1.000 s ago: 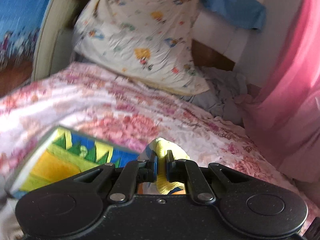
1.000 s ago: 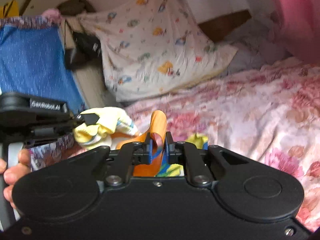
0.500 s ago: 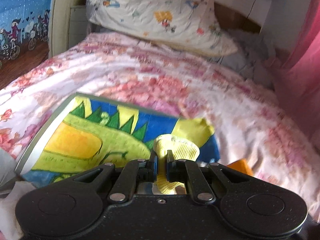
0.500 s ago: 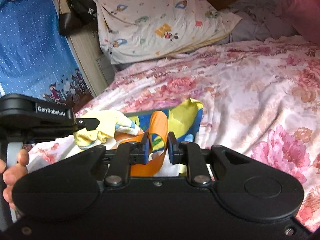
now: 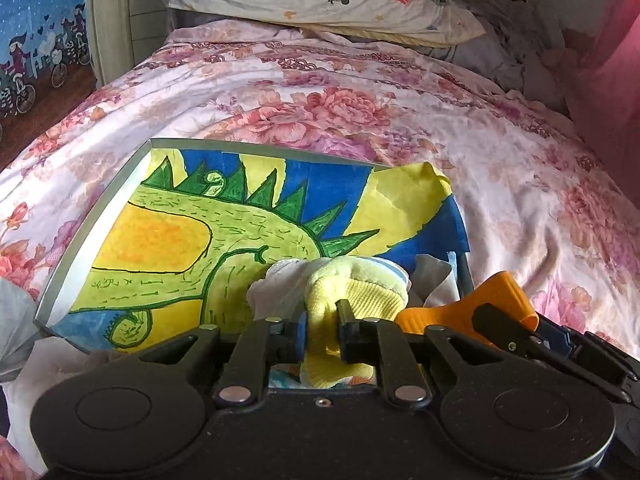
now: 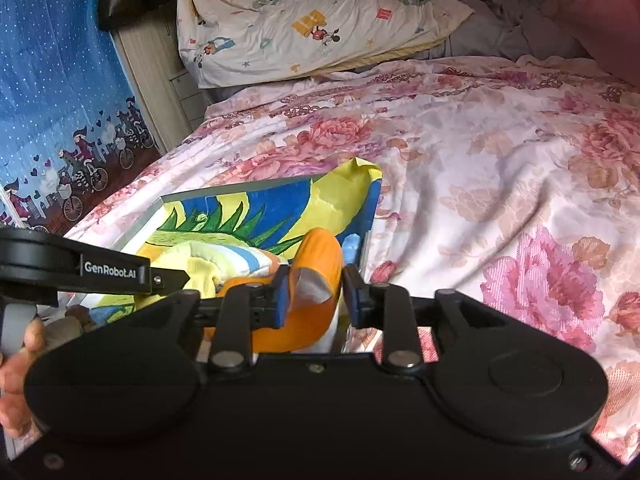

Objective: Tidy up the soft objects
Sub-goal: 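Carry the yellow cloth and orange piece onto the dinosaur drawing frame, then open both grippers to release the items and lift away, then move both tools back over the pile of soft items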

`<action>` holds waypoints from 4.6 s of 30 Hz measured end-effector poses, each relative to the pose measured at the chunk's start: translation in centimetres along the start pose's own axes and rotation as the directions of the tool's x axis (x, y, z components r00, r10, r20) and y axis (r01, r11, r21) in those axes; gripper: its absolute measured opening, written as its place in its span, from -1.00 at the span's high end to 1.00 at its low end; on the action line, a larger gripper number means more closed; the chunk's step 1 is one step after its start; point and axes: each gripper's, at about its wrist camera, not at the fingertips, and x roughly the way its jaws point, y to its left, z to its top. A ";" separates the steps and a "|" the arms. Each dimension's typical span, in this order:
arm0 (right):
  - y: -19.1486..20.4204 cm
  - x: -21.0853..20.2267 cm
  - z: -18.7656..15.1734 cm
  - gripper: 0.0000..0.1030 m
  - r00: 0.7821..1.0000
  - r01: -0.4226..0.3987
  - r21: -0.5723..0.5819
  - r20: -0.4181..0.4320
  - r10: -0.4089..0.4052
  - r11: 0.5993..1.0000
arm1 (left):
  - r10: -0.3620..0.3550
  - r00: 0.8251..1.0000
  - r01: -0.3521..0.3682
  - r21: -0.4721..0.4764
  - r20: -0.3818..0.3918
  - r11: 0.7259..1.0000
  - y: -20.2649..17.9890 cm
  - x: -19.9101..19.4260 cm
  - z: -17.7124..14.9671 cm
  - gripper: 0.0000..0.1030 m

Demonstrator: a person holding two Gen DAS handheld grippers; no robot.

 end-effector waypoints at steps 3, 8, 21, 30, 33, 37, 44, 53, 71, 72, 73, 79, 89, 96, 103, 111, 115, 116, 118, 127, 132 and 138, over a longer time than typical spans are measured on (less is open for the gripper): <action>-0.2 0.0 0.0 0.49 1.000 0.002 0.003 0.005 -0.002 1.000 | 0.002 1.000 -0.002 -0.009 0.003 1.000 0.0 -0.1 0.0 0.47; -0.3 -0.2 0.1 0.28 1.000 0.008 0.005 0.009 -0.009 1.000 | 0.010 1.000 -0.010 -0.022 0.027 1.000 0.0 -0.6 -0.2 0.02; -1.5 -1.9 0.7 -0.28 0.999 -0.004 0.035 0.041 0.002 0.999 | 0.032 0.990 -0.013 -0.132 0.140 0.991 0.8 -3.2 -0.3 -0.51; -0.6 -5.6 1.5 -0.72 0.994 -0.012 0.024 0.105 0.009 1.000 | 0.045 0.969 -0.019 -0.108 0.244 0.994 1.2 -8.6 -1.2 -0.88; 0.0 -7.1 1.7 -0.99 0.992 -0.015 0.018 0.127 0.013 1.000 | 0.045 0.956 -0.019 -0.093 0.290 0.996 1.6 -11.1 -1.8 -0.95; 1.1 -9.3 1.9 -0.99 0.988 -0.029 0.006 0.150 0.027 1.000 | 0.026 0.944 0.006 -0.095 0.330 0.995 2.5 -14.1 -2.5 -0.98; 3.8 -14.0 1.5 -0.99 0.979 -0.004 -0.044 0.202 0.013 0.999 | -0.012 0.930 0.052 -0.098 0.367 0.994 4.4 -18.7 -5.0 -0.98; 6.8 -20.6 0.8 -0.99 0.960 -0.012 -0.055 0.277 0.026 0.998 | -0.038 0.914 0.084 -0.098 0.404 0.992 7.4 -23.8 -9.3 -0.98; 12.7 -25.1 -3.7 -0.99 0.957 0.064 -0.179 0.289 -0.010 0.982 | -0.040 0.899 0.094 -0.102 0.436 0.990 12.0 -26.3 -16.2 -0.98; 12.8 -25.0 -3.7 -0.99 0.958 0.070 -0.188 0.287 -0.013 0.980 | -0.038 0.900 0.092 -0.104 0.433 0.990 12.4 -26.1 -16.6 -0.98; 13.1 -25.0 -3.8 -0.99 0.958 0.075 -0.197 0.285 -0.016 0.977 | -0.036 0.901 0.090 -0.105 0.432 0.990 12.8 -25.9 -16.9 -0.98; 13.9 -24.6 -4.0 -0.99 0.967 0.057 -0.222 0.253 0.002 0.973 | -0.009 0.891 0.043 -0.065 0.455 0.997 14.8 -24.1 -19.1 -0.98; 15.0 -21.8 -6.1 -0.99 0.977 0.108 -0.262 0.207 -0.053 0.959 | -0.034 0.876 0.025 0.025 0.481 0.999 17.1 -21.0 -22.2 -0.98; 15.6 -19.0 -9.1 -0.99 0.988 0.132 -0.324 0.122 -0.097 0.937 | -0.058 0.895 0.033 0.064 0.443 0.997 18.4 -19.5 -23.4 -0.98; 16.3 -17.8 -11.4 -0.99 0.992 0.122 -0.381 0.037 -0.117 0.916 | -0.083 0.899 0.021 0.147 0.431 0.989 17.8 -19.6 -23.3 -0.98; 17.9 -17.1 -13.3 -0.99 0.994 0.074 -0.423 -0.036 -0.099 0.903 | -0.037 0.912 -0.074 0.252 0.410 0.965 16.8 -18.7 -23.3 -0.98; 17.8 -16.8 -13.4 -0.99 0.994 0.072 -0.417 -0.044 -0.099 0.906 | -0.023 0.923 -0.079 0.247 0.383 0.966 17.2 -18.1 -23.2 -0.98; 17.7 -16.6 -13.5 -0.99 0.994 0.069 -0.411 -0.050 -0.098 0.909 | -0.021 0.926 -0.076 0.242 0.377 0.967 17.3 -18.0 -23.2 -0.98; 17.5 -16.3 -13.6 -0.99 0.993 0.065 -0.400 -0.061 -0.097 0.914 | -0.020 0.929 -0.075 0.241 0.369 0.968 17.4 -17.9 -23.1 -0.98; 16.5 -15.0 -13.7 -0.98 0.994 0.060 -0.355 -0.065 -0.089 0.933 | -0.025 0.911 -0.103 0.284 0.412 0.953 16.6 -17.5 -22.1 -0.98; 15.7 -14.6 -13.7 -0.93 0.994 0.062 -0.303 -0.068 -0.087 0.951 | -0.058 0.895 -0.128 0.378 0.442 0.917 15.3 -16.7 -21.5 -0.98; 15.4 -14.3 -13.8 -0.66 0.995 0.047 -0.286 -0.070 -0.069 0.957 | -0.191 0.883 -0.032 0.462 0.428 0.887 14.9 -16.2 -20.3 -0.97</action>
